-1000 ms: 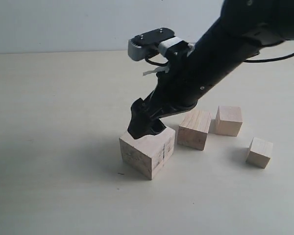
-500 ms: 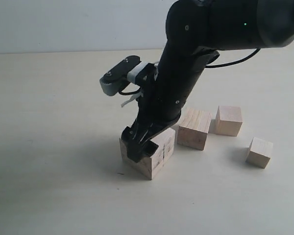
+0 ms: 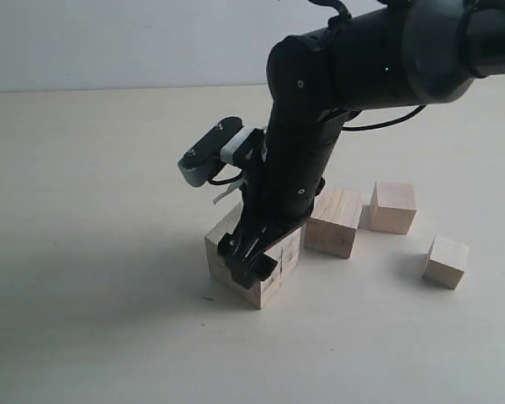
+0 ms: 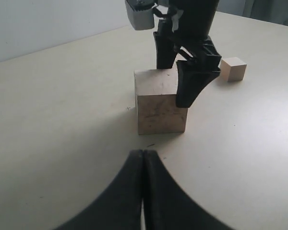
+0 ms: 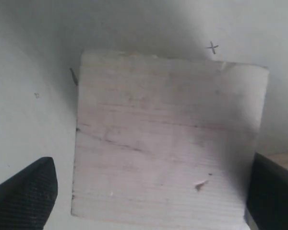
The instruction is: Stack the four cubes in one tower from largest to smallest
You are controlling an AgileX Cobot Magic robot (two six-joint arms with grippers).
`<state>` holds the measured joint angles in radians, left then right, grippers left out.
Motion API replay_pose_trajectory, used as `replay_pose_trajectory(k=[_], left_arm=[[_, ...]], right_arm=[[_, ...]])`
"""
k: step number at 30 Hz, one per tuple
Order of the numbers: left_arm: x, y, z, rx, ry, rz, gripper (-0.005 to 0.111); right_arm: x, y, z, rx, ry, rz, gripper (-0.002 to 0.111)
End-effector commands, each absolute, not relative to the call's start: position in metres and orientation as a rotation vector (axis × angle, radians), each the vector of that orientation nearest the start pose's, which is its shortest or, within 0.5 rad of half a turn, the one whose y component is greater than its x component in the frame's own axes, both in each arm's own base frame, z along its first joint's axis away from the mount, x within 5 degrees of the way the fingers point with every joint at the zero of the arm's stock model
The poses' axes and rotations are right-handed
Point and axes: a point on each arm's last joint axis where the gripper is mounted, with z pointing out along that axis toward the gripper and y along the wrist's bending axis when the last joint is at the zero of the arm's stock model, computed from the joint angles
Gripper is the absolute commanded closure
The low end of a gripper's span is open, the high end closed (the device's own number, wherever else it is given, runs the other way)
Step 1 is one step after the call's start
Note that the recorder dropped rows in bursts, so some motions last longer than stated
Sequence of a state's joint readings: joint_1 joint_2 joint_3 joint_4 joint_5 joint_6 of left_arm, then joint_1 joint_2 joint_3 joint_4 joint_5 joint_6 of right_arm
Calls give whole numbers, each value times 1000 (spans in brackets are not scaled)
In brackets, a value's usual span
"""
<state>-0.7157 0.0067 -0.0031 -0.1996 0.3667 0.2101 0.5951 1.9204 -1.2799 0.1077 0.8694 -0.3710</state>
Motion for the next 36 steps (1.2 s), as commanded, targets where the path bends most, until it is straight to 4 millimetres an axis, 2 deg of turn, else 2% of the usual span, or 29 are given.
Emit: replay_pose_trajectory(k=[1, 4, 6, 9, 12, 18, 27, 36], left_arm=[[36, -40, 181, 724, 1727, -543, 107], [36, -40, 181, 724, 1727, -543, 107], [36, -40, 181, 724, 1727, -543, 107], [36, -40, 181, 724, 1727, -543, 107], [36, -40, 181, 724, 1727, -543, 107], [36, -40, 181, 724, 1727, -543, 107], [36, -40, 181, 724, 1727, -543, 107], [36, -40, 181, 724, 1727, -543, 107]], right_arm=[[304, 218, 164, -1266, 2740, 182, 13], [305, 220, 161, -1103, 2816, 210, 19], [306, 223, 162, -927, 2860, 261, 29], [307, 229, 163, -615, 2921, 379, 50], [308, 236, 166, -491, 2912, 492, 60], [311, 235, 166, -332, 2918, 487, 51], [313, 216, 161, -239, 2979, 167, 51], [314, 212, 161, -163, 2983, 101, 51]])
